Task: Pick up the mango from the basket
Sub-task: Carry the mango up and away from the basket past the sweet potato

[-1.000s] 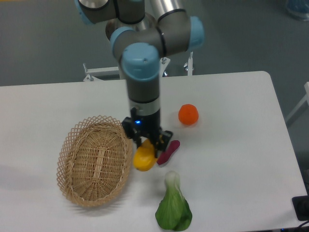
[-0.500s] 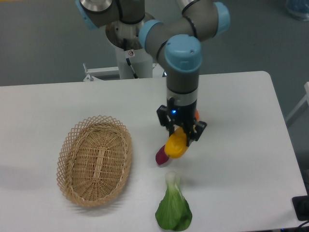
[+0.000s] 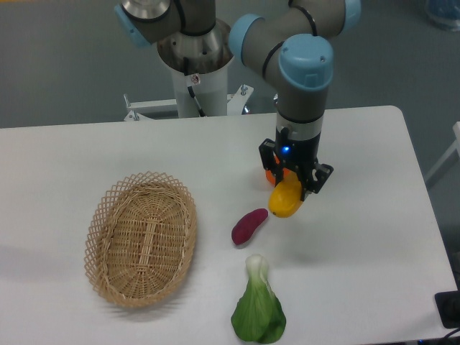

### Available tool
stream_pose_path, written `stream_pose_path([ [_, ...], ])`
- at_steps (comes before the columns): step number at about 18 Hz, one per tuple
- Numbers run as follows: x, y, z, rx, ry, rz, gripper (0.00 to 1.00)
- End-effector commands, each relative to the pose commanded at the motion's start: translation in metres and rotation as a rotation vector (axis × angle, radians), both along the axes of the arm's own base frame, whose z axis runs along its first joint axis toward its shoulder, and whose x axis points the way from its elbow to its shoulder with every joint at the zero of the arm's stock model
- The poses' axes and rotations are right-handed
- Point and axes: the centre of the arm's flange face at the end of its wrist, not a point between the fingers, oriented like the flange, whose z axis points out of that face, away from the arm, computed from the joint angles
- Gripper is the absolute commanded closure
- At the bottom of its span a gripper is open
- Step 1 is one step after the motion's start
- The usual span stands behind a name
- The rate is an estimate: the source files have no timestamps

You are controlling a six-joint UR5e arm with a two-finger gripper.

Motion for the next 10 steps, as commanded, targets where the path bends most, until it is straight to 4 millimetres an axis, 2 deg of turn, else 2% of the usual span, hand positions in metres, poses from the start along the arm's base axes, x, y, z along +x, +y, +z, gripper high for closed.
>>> stream_pose_path([
  [10, -0.0036, -0.0029, 0.0011, 0.003, 0.004, 0.006, 0.49],
])
